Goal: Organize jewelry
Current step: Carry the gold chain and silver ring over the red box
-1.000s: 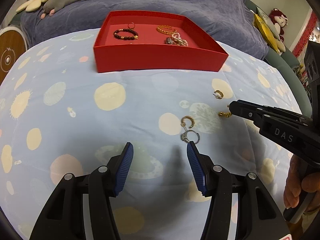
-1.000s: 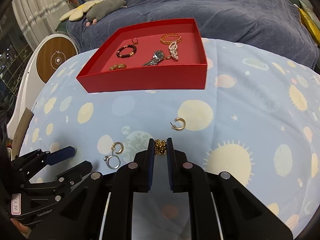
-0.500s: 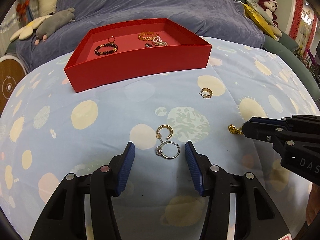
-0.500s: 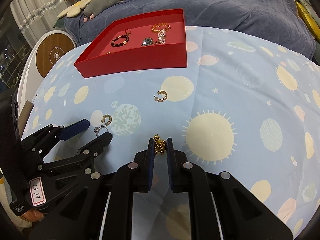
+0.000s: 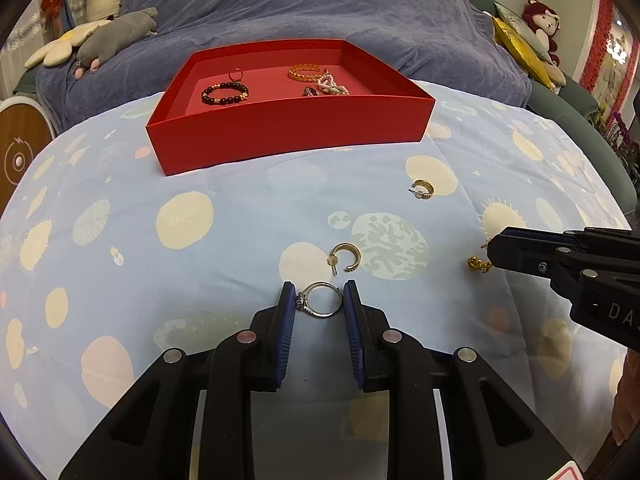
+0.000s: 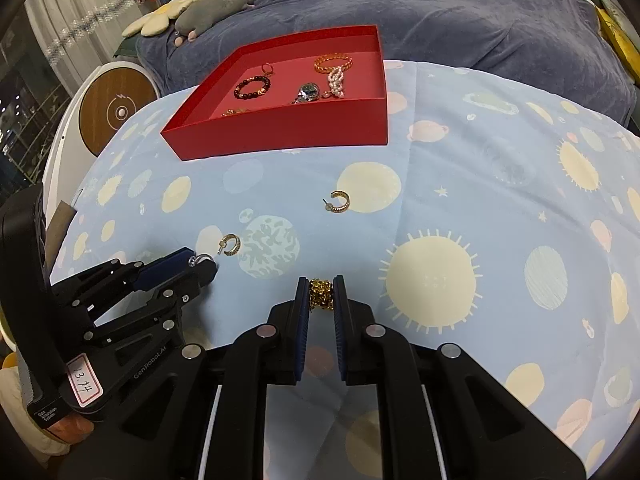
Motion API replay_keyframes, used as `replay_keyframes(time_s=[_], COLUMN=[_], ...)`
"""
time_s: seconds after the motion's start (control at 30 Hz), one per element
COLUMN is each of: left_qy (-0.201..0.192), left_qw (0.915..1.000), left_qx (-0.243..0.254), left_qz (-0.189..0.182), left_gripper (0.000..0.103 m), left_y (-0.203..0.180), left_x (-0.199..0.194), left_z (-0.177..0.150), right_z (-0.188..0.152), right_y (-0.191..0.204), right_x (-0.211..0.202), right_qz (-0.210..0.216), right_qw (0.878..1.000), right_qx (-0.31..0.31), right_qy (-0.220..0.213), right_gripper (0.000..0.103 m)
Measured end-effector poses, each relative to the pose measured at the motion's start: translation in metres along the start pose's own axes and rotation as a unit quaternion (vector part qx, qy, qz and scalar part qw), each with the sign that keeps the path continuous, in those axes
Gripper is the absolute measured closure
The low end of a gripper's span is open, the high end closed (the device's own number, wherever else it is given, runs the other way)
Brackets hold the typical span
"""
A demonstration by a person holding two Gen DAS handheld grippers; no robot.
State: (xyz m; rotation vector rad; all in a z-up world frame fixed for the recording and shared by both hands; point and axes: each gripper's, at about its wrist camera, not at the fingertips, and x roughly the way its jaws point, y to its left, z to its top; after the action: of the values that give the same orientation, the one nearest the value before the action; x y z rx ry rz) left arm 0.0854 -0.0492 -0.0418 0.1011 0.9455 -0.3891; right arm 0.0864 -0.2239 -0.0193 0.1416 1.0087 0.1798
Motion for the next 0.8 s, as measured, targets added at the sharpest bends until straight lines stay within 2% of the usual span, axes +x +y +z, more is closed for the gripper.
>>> replay_keyframes(time_s=[0.2,0.8], left_qy=[0.000,-0.032], left_qw=[0.9998,0.9985], left_qx=[-0.019,-0.043], left_qz=[-0.011,0.012], left_gripper=[0.081,0.081], left_y=[0.010,0.035], left_x=[-0.006,-0.025], left_z=[0.004,0.034], right_z=[0.006,0.033], right_y=[0.007,0.021], right_x=[-0.003,-0.012], right_qz=[0.006,0.015], right_qw=[1.000,0.999], right_qx=[-0.003,-0.007], right_qy=[-0.008,-0.046], right_gripper=[0.092,0.092])
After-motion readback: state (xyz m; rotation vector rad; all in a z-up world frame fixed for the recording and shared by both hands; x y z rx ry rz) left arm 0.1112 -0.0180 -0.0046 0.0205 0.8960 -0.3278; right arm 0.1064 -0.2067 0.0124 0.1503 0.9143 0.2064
